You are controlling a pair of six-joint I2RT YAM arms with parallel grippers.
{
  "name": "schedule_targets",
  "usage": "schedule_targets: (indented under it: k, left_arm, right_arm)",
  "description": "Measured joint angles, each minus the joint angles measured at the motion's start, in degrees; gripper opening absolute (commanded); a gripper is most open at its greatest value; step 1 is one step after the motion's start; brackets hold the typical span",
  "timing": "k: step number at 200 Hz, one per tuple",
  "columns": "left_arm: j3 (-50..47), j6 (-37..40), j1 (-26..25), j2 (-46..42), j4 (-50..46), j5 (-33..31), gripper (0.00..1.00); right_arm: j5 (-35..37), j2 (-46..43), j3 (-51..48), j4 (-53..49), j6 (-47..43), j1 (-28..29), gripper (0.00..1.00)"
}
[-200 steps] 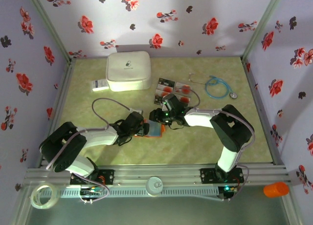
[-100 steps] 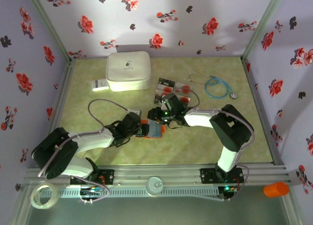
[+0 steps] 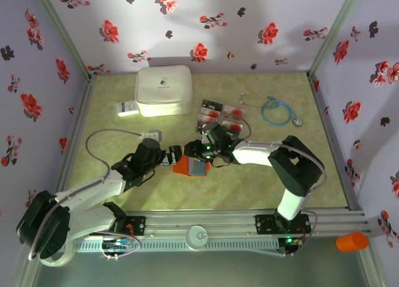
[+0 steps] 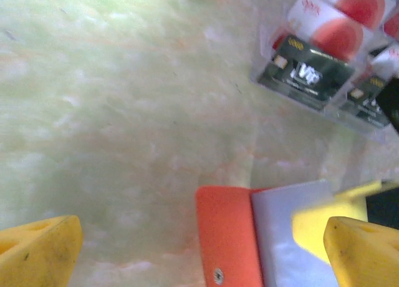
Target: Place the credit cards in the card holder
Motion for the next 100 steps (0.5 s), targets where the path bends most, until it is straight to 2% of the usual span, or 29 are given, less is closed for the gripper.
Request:
schedule_targets:
  k: [47,100]
  left_arm:
    - [0.00,-0.94,4.17,-4.37,-4.04,0.07,1.00]
    - [-0.92,-1.40,5.42,-5.88,-5.55,0.85,1.00]
  right_arm:
    - [1.09,0.87,3.34,-0.61,1.38,2.54,0.49]
    - [1.29,5.88,5.11,1.64,3.08,4.07,0.50]
